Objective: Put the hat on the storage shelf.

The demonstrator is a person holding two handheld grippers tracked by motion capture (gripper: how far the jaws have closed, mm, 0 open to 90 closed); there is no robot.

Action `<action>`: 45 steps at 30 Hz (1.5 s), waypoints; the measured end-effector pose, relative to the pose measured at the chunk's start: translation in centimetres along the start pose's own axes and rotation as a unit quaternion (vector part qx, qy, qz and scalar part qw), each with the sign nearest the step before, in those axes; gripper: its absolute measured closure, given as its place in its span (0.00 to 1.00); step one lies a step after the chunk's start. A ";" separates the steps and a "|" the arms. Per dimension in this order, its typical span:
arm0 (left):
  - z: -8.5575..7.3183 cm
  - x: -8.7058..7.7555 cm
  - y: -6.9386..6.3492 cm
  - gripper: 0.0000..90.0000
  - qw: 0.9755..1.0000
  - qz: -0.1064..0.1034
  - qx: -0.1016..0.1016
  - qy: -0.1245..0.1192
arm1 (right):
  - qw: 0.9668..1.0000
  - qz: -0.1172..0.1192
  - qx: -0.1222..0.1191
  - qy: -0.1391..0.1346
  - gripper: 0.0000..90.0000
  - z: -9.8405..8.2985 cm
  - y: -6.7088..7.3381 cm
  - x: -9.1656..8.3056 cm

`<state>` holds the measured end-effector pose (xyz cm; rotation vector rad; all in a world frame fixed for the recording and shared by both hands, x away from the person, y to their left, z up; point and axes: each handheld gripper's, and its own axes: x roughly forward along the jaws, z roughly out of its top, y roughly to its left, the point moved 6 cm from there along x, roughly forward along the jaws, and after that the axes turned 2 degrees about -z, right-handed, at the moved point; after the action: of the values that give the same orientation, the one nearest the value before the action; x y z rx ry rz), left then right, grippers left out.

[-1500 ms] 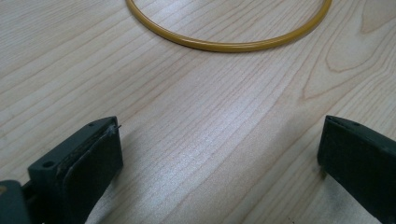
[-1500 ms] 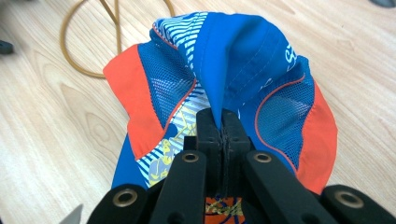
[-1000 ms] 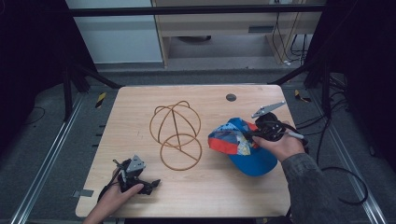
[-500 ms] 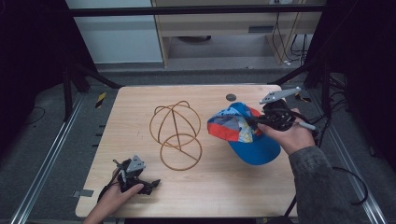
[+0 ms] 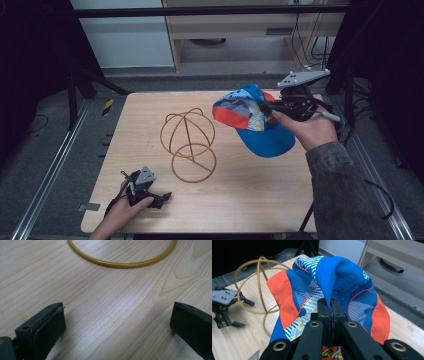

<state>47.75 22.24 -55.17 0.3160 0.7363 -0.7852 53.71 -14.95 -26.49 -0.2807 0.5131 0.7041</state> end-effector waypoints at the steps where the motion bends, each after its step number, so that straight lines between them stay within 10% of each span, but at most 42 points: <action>1: 0.0 0.0 0.0 0.00 1.000 0.000 0.000 0.000 | 1.000 0.000 0.000 -0.002 0.99 0.4 0.1 0.1; 30: 0.0 0.0 0.0 0.00 1.000 0.000 0.000 0.002 | 0.997 0.046 -0.025 -0.052 0.99 6.9 4.8 3.5; 45: 0.0 0.0 0.0 0.00 1.000 0.000 0.001 0.003 | 0.994 0.082 -0.055 -0.035 0.99 9.0 8.8 7.8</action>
<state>47.75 22.28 -55.15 0.3203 0.7404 -0.7854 55.95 -0.57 -23.74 -0.3189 0.4346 0.9017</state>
